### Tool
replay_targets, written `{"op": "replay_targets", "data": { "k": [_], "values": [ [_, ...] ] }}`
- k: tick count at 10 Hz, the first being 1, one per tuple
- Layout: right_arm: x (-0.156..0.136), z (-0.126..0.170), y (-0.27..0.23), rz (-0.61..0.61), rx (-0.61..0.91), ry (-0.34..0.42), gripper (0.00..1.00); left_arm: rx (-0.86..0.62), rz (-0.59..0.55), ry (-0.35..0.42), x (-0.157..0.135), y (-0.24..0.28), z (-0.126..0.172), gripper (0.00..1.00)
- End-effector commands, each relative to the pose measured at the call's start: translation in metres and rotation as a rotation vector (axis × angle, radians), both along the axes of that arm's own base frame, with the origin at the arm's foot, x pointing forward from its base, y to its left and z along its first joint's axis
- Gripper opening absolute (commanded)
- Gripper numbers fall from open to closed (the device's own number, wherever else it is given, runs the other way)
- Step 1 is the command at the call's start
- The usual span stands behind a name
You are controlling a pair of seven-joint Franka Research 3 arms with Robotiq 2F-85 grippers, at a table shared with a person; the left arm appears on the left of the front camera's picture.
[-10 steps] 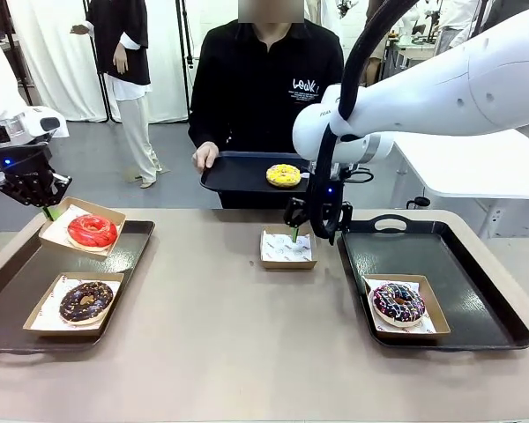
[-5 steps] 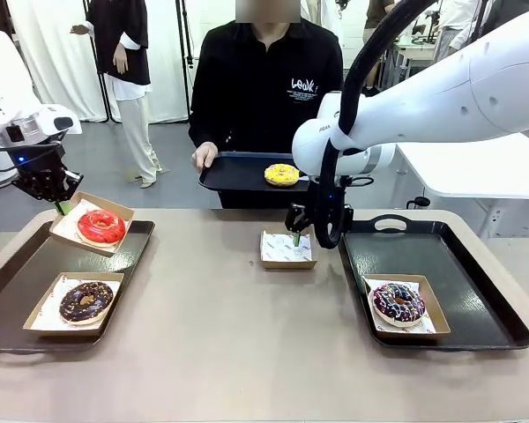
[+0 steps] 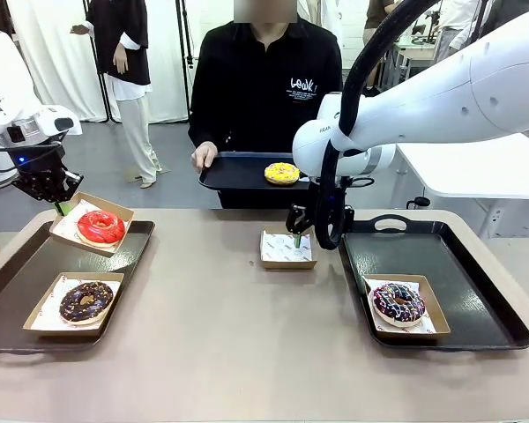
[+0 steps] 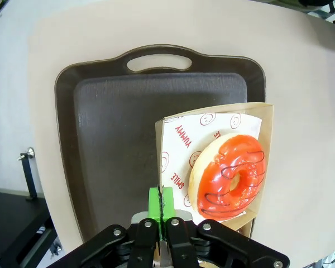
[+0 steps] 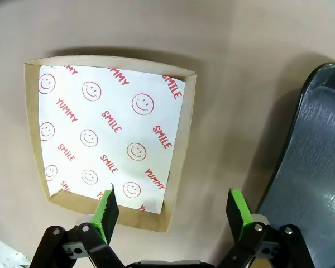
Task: Individually package the donuts and arrange them on the tray.
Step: Place the picked Paper togo box on the Handle tray while simultaneously picking up another Paper togo box from the table with the other hand.
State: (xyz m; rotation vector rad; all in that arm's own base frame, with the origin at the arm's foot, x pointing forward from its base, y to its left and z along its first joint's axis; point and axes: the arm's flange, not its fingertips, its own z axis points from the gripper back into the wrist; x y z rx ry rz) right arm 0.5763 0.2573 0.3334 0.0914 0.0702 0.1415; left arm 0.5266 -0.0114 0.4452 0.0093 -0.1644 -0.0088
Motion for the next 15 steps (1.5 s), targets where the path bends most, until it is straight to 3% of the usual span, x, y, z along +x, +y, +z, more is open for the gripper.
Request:
{"op": "replay_targets", "data": {
  "k": [1,3,6,10,14,15],
  "values": [
    [0.000,0.000,0.000,0.000,0.001,-0.001,1.00,0.000,0.000,0.000,0.000,0.000,0.000,0.00],
    [0.000,-0.009,0.007,-0.036,-0.031,-0.051,1.00,0.059,0.032,-0.043,0.015,0.009,-0.013,0.00],
    [0.001,-0.014,0.007,-0.058,-0.033,-0.070,1.00,0.046,0.051,-0.048,0.027,0.020,-0.026,0.00],
    [0.000,-0.014,0.008,-0.066,-0.040,-0.083,1.00,0.043,0.041,0.004,0.036,0.023,-0.048,0.00],
    [-0.001,-0.014,0.008,-0.067,-0.032,-0.077,0.98,0.061,0.036,0.035,0.034,0.021,-0.052,0.00],
    [-0.001,-0.015,0.007,-0.063,-0.030,-0.079,0.67,0.057,0.031,0.040,0.034,0.021,-0.053,0.00]
  ]
}}
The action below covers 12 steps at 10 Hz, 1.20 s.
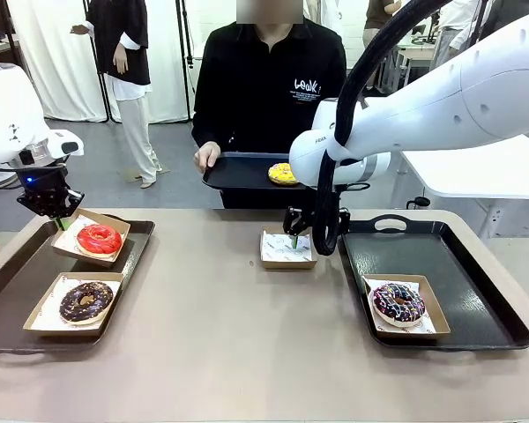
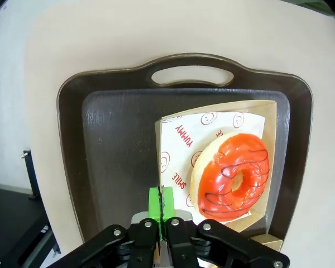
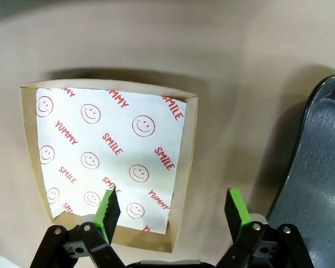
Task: Individually package the donuts and arrange them on the tray.
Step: Place the picked Paper togo box on the Handle tray while simultaneously picking up another Paper togo box from the table with the other hand.
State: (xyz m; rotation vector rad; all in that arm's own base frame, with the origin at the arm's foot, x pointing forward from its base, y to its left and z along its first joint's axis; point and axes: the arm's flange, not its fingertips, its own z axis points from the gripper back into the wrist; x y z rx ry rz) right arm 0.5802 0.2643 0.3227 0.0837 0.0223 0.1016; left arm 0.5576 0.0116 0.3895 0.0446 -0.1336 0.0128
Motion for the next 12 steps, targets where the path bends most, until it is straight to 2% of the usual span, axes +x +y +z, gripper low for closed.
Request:
{"op": "replay_targets", "data": {
  "k": [1,2,3,5,6,7,8,12],
  "values": [
    [-0.0048,-0.0047,0.0002,-0.018,-0.022,-0.032,0.39,0.022,0.001,0.017,0.0022,-0.0021,0.0022,0.55],
    [-0.0052,-0.0050,0.0006,-0.019,-0.023,-0.032,0.08,0.019,0.000,0.017,0.0016,-0.0019,0.0025,0.56],
    [-0.0052,-0.0054,0.0005,-0.025,-0.021,-0.030,0.00,0.014,0.001,0.016,0.0011,-0.0010,0.0028,1.00],
    [-0.0056,-0.0091,0.0000,-0.038,-0.019,-0.024,0.00,0.006,0.002,0.017,0.0003,-0.0014,0.0026,1.00],
    [-0.0059,-0.0093,0.0001,-0.042,-0.016,-0.025,0.05,0.002,0.000,0.016,-0.0004,-0.0012,0.0029,0.79],
    [-0.0058,-0.0093,0.0006,-0.040,-0.008,-0.028,0.00,0.000,-0.001,0.013,-0.0010,-0.0006,0.0040,0.88],
    [-0.0058,-0.0093,0.0014,-0.041,-0.007,-0.032,0.00,-0.005,-0.001,0.010,-0.0014,0.0002,0.0052,1.00],
    [-0.0076,-0.0061,0.0032,-0.059,-0.014,-0.054,0.00,-0.029,-0.005,0.011,-0.0033,0.0013,0.0073,1.00]
  ]
}}
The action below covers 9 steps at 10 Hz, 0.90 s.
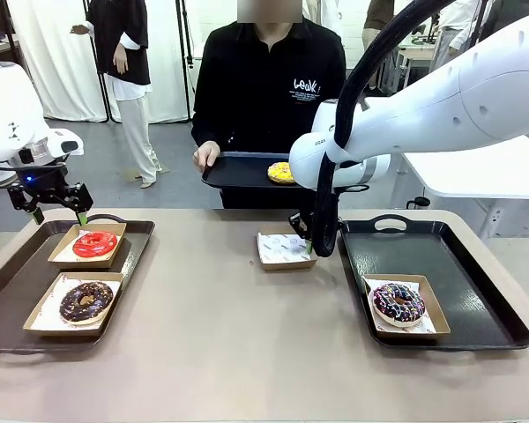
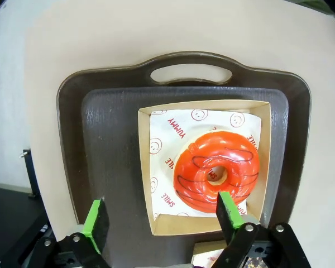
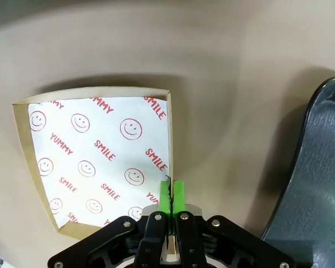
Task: Individually package the donuts and arrange them on the tray.
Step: Place the picked Paper togo box on the Handle tray while simultaneously picking up another Paper togo box from the table with the other hand.
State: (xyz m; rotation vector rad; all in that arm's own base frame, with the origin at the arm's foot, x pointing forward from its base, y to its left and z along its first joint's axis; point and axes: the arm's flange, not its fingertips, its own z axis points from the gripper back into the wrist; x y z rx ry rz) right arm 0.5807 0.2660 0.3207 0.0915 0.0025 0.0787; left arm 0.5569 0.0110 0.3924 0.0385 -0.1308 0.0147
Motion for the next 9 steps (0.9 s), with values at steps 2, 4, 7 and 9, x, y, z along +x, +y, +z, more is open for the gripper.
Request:
{"op": "replay_targets", "data": {
  "k": [2,4,7,9],
  "values": [
    [-0.017,0.017,0.005,-0.060,-0.017,-0.011,0.00,-0.172,-0.013,0.033,-0.007,0.010,0.016,1.00],
    [-0.033,0.066,0.005,-0.071,-0.027,-0.038,0.00,-0.395,0.007,0.038,-0.037,0.037,0.046,1.00],
    [-0.030,0.125,-0.005,-0.112,-0.023,-0.055,0.00,-0.597,0.112,-0.093,-0.106,0.096,0.089,1.00],
    [-0.018,0.160,-0.007,-0.142,-0.012,-0.040,0.00,-0.834,0.198,-0.164,-0.145,0.148,0.104,1.00]
  ]
}}
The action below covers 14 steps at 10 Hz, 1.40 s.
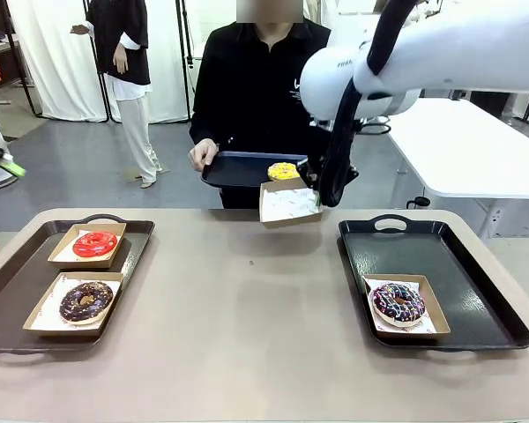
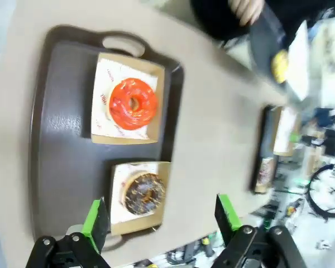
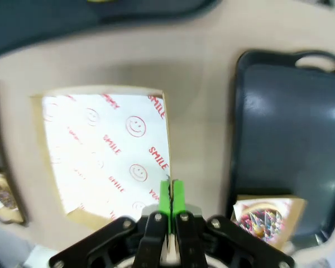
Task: Individually package the donuts and arrange them on the tray.
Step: Place the picked Paper togo box on the Handle tray while simultaneously picking up another Paper togo box from the table with the other hand.
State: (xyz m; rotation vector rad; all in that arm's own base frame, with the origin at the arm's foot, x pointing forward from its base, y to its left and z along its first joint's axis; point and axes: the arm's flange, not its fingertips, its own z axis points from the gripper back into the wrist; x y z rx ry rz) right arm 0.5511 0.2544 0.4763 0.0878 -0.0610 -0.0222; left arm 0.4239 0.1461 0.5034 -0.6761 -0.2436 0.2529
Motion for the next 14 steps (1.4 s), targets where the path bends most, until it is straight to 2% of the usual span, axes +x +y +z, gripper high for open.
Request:
{"op": "replay_targets", "data": {
  "k": [1,3,5,7,9,10,11,14],
  "values": [
    [0.021,0.016,0.002,-0.061,0.009,0.023,0.00,-0.193,0.040,-0.059,-0.025,0.034,-0.008,1.00],
    [0.041,0.025,-0.003,-0.090,0.055,0.061,0.00,-0.331,0.103,-0.093,-0.044,0.066,-0.018,1.00],
    [0.054,0.025,-0.009,-0.111,0.087,0.089,0.00,-0.384,0.113,-0.058,-0.051,0.083,-0.032,1.00],
    [0.059,0.018,-0.013,-0.119,0.107,0.113,0.00,-0.400,0.095,-0.030,-0.047,0.087,-0.046,1.00],
    [0.060,0.015,-0.015,-0.111,0.112,0.126,0.00,-0.394,0.126,-0.011,-0.042,0.086,-0.052,1.00],
    [0.061,0.013,-0.016,-0.110,0.109,0.132,0.00,-0.392,0.123,-0.001,-0.049,0.083,-0.053,1.00],
    [0.056,0.011,-0.015,-0.103,0.099,0.105,0.00,-0.392,0.123,-0.001,-0.049,0.083,-0.053,1.00],
    [0.056,0.011,-0.015,-0.103,0.099,0.105,0.00,-0.392,0.123,-0.001,-0.049,0.083,-0.053,1.00]
  ]
}}
